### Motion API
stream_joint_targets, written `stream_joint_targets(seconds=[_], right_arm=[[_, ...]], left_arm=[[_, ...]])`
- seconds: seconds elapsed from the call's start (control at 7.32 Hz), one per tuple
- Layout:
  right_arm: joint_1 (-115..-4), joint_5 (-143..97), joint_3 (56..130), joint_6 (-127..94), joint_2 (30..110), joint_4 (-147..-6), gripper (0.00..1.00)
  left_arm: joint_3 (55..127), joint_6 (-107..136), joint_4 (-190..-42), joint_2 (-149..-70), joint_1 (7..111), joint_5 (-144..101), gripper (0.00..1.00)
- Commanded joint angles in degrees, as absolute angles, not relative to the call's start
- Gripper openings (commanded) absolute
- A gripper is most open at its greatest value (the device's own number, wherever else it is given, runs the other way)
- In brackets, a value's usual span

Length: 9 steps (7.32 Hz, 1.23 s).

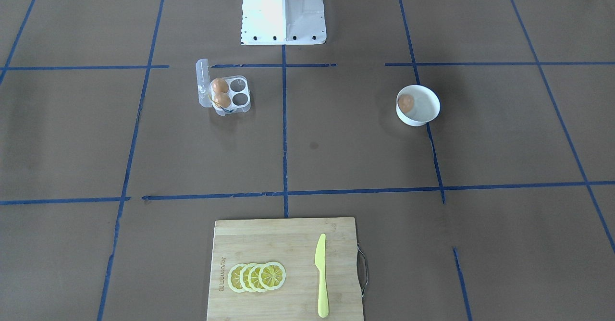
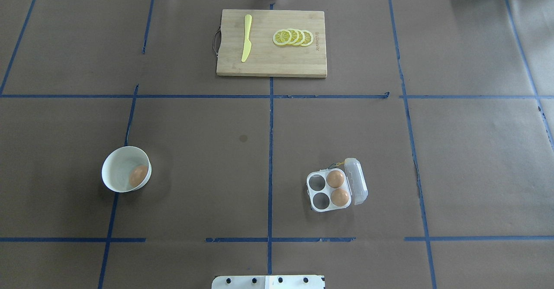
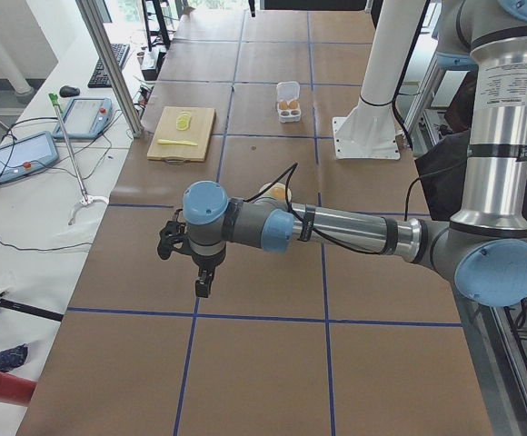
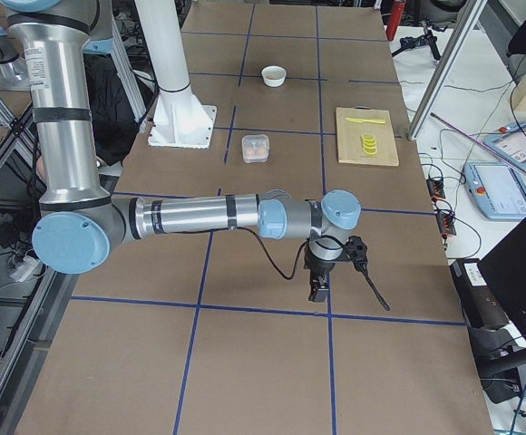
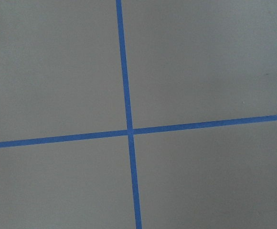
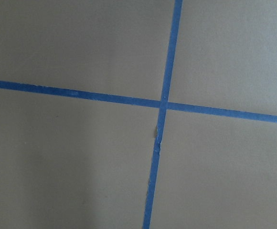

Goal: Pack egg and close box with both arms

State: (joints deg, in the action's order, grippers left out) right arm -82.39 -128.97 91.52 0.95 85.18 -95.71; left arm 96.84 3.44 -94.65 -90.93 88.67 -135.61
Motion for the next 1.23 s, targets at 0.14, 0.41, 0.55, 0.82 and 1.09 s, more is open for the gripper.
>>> stream_joint_targets(seconds=[0.14, 0.41, 0.55, 0.82, 1.09], right_arm=[[-80.2, -129.3, 93.5, -1.2, 85.2, -95.7, 1.00], [-79.0, -131.6, 97.5, -9.5, 85.3, -95.7, 1.00], [-78.3, -132.1, 97.6, -9.8, 85.3, -95.7, 1.00], [-78.0, -133.2, 97.6, -9.8, 85.3, -95.7, 1.00], [-78.0, -133.2, 97.7, -9.9, 85.3, -95.7, 1.00]], left_arm=[[97.7, 3.7, -96.5, -91.1, 85.9, -135.8, 1.00], [100.0, 3.8, -98.7, -91.1, 84.2, -135.8, 1.00], [100.4, 3.9, -99.0, -91.9, 83.6, -135.8, 1.00], [102.1, 3.9, -102.6, -94.5, 81.7, -135.6, 1.00], [100.6, 4.2, -112.4, -96.9, 81.4, -135.7, 1.00]])
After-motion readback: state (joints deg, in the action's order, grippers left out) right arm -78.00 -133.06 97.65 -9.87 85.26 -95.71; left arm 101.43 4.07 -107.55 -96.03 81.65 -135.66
